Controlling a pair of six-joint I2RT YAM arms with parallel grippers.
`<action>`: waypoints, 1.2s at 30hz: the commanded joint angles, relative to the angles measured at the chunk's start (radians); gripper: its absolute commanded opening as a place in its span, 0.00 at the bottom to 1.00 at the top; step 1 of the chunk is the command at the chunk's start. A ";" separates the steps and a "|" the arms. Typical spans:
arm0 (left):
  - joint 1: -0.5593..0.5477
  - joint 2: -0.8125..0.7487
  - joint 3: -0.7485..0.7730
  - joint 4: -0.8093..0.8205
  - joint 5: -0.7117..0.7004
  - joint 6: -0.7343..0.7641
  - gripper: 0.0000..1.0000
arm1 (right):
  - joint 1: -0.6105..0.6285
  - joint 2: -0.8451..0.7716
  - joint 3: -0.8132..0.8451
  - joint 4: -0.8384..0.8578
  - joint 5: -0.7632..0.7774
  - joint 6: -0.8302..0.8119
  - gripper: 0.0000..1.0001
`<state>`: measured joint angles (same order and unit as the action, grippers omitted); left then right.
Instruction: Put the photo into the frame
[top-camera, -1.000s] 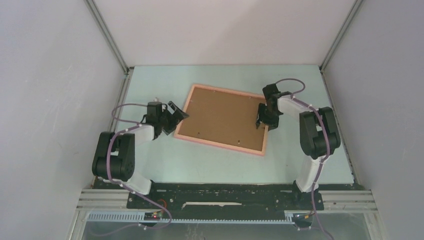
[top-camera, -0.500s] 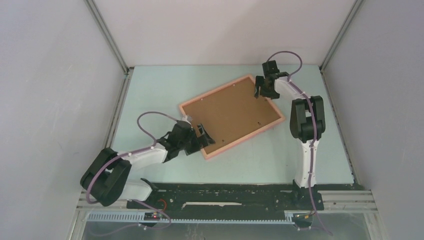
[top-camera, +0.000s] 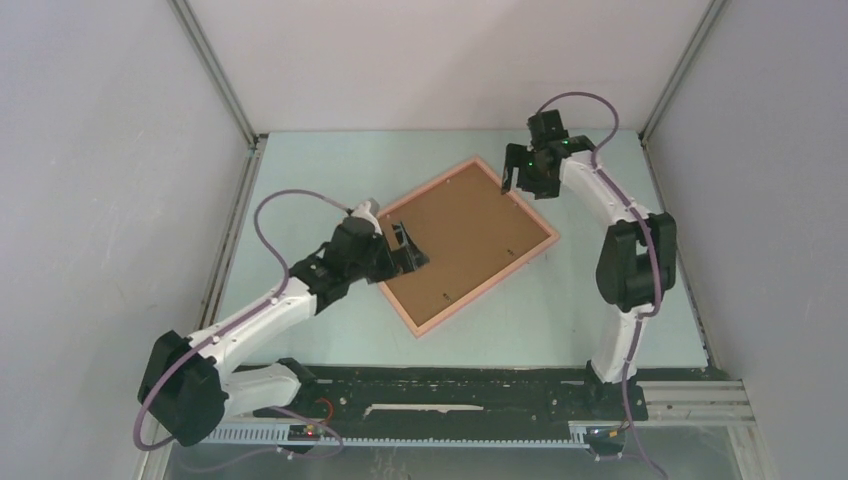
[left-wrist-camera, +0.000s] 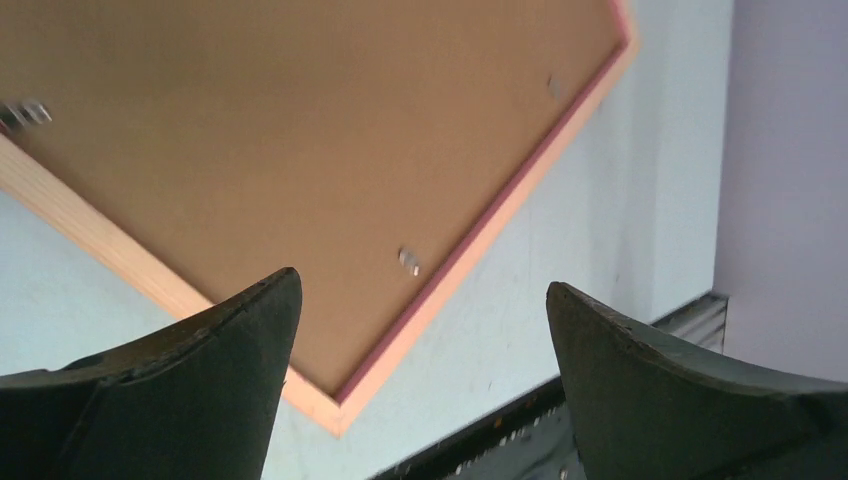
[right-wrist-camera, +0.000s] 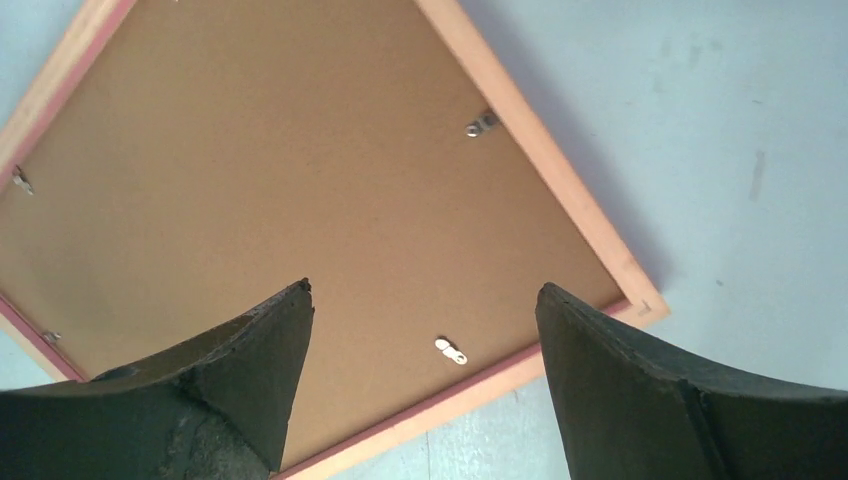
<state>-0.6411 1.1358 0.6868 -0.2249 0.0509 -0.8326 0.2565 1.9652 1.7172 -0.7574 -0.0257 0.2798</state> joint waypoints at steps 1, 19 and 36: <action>0.097 0.003 0.131 -0.016 -0.048 0.096 1.00 | -0.047 -0.107 -0.064 -0.048 -0.025 0.067 0.89; 0.391 0.882 0.992 -0.373 -0.040 0.383 1.00 | -0.048 -0.321 -0.682 0.350 -0.322 0.262 0.81; 0.438 0.759 0.545 -0.101 0.278 0.066 0.96 | -0.063 -0.296 -0.687 0.284 -0.237 0.233 0.80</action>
<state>-0.1879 2.0380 1.4429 -0.3946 0.2100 -0.6315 0.2039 1.6939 1.0401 -0.4301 -0.3229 0.5346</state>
